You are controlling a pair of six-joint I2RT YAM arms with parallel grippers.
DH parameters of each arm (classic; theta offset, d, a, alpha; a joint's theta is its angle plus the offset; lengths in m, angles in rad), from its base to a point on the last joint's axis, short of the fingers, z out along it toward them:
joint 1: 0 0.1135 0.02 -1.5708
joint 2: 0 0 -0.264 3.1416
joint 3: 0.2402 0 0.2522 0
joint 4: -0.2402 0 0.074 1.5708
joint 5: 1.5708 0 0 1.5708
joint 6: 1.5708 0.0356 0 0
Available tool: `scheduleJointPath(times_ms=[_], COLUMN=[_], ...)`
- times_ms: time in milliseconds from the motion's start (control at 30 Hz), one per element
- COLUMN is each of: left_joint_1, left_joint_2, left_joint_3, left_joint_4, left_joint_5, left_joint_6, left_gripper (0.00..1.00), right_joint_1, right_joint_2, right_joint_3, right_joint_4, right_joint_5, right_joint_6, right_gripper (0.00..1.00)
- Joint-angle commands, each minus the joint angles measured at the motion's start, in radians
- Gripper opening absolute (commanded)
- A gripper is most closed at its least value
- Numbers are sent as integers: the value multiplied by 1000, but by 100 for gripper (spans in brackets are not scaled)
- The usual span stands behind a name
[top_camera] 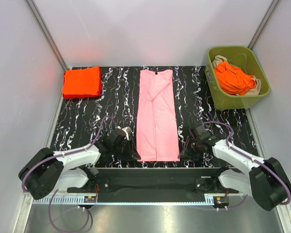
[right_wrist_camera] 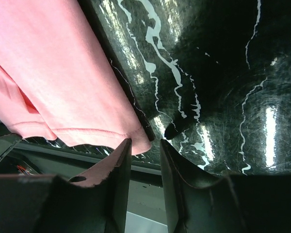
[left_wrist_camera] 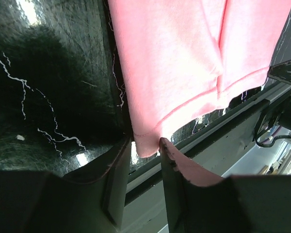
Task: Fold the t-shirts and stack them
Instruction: Fold the tshirt
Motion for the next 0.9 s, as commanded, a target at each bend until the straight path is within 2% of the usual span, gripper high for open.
scheduleJointPath(times_ms=[0, 133, 200, 267, 300, 567, 867], left_joint_1=[-11, -15, -15, -17, -15, -15, -17], left_joint_2=[27, 58, 59, 44, 33, -71, -76], left_joint_3=[-16, -10, -10, -16, -15, -9, -6], left_joint_4=[3, 6, 5, 0, -9, -119, -133], left_joint_5=[-25, -27, -30, -27, -30, -54, -59], left_joint_6=[4, 7, 5, 5, 4, 18, 25], left_gripper=[36, 27, 20, 11, 0, 0, 0], right_joint_1=[22, 48, 60, 74, 78, 137, 175], right_joint_2=[0, 24, 30, 30, 30, 32, 33], right_joint_3=[3, 16, 18, 12, 12, 10, 6], right_joint_4=[19, 19, 20, 20, 20, 24, 31], right_joint_5=[16, 28, 37, 43, 50, 82, 122], right_joint_6=[13, 18, 23, 30, 35, 76, 98], right_gripper=[37, 37, 37, 37, 37, 37, 34])
